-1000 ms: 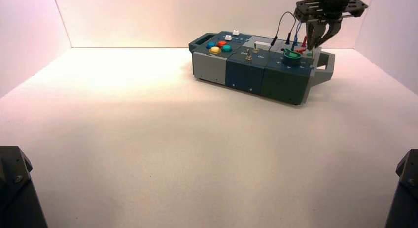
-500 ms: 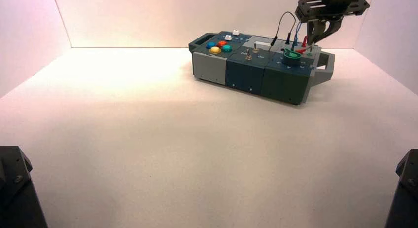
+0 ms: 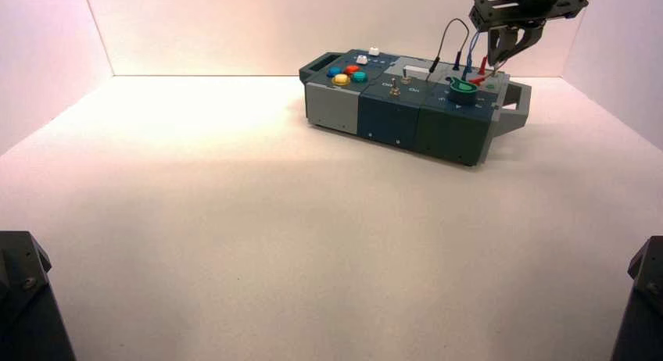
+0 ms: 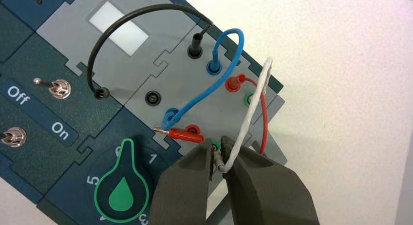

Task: Insert the white wire.

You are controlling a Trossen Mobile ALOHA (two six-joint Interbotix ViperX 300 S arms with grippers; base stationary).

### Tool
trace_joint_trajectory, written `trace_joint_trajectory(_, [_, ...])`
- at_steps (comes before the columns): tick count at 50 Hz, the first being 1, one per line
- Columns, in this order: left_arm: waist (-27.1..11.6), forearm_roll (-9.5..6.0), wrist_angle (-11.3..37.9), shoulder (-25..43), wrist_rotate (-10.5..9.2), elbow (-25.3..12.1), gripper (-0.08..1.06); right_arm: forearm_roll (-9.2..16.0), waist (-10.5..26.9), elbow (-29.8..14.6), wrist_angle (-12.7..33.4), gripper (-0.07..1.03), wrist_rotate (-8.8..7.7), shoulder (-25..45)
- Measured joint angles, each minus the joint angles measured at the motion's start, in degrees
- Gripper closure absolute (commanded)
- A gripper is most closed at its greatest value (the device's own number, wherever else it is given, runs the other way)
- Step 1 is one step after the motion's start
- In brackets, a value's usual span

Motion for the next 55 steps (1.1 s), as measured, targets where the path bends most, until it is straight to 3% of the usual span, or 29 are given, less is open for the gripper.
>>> trace_joint_trajectory(55, [0.0,0.18,-0.1,-0.4,0.35,0.1,0.45,-0.8,-0.1,2.4,-4.8,0.99,0.0,1.1])
